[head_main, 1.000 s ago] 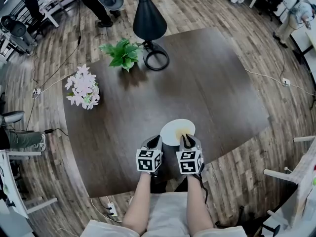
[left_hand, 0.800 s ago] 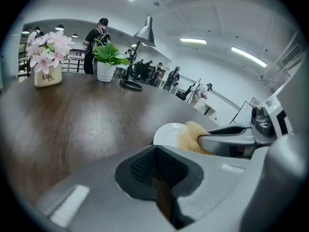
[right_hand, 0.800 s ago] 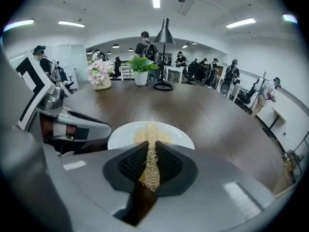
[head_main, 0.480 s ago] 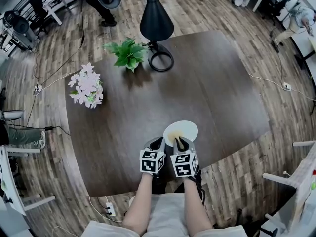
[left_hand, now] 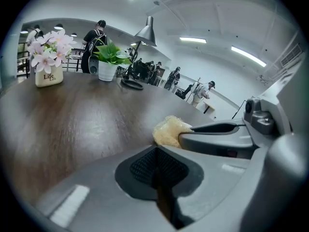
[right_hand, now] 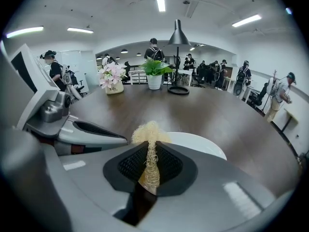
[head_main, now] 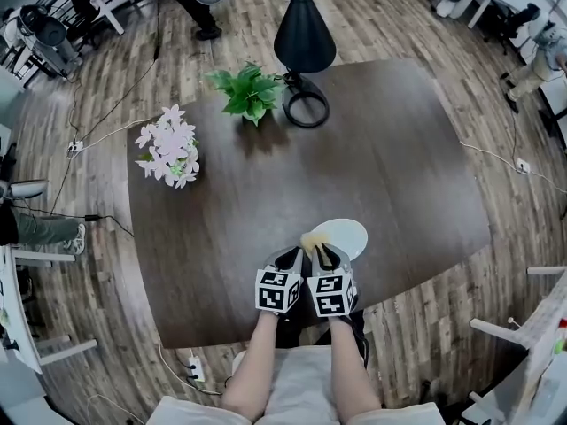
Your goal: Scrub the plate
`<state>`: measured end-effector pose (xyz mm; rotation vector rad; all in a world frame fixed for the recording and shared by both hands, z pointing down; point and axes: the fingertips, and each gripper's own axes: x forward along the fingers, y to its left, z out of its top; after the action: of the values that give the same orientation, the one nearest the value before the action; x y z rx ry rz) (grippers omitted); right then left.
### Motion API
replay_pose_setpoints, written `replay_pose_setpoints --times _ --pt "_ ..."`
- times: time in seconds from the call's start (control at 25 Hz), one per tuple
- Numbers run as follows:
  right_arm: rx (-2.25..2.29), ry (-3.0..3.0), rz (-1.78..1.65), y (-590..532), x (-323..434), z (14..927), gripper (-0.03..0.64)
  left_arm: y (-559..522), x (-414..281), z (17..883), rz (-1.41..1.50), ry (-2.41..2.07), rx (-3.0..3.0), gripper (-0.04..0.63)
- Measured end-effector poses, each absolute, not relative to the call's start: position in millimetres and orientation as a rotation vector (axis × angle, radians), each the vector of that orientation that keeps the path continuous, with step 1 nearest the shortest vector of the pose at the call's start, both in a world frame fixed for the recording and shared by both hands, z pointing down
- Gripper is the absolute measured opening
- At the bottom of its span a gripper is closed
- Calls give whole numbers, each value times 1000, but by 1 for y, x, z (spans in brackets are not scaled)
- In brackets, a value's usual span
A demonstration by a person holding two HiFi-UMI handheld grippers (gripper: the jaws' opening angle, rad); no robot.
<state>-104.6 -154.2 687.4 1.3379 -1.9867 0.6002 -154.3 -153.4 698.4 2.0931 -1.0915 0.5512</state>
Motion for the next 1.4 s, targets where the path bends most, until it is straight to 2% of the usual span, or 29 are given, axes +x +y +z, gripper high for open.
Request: replay_pose_setpoints --times 1.4 --pt "1272 -1986 558 -196 -87 687 63 -179 -129 686 538 -1087 2077 2"
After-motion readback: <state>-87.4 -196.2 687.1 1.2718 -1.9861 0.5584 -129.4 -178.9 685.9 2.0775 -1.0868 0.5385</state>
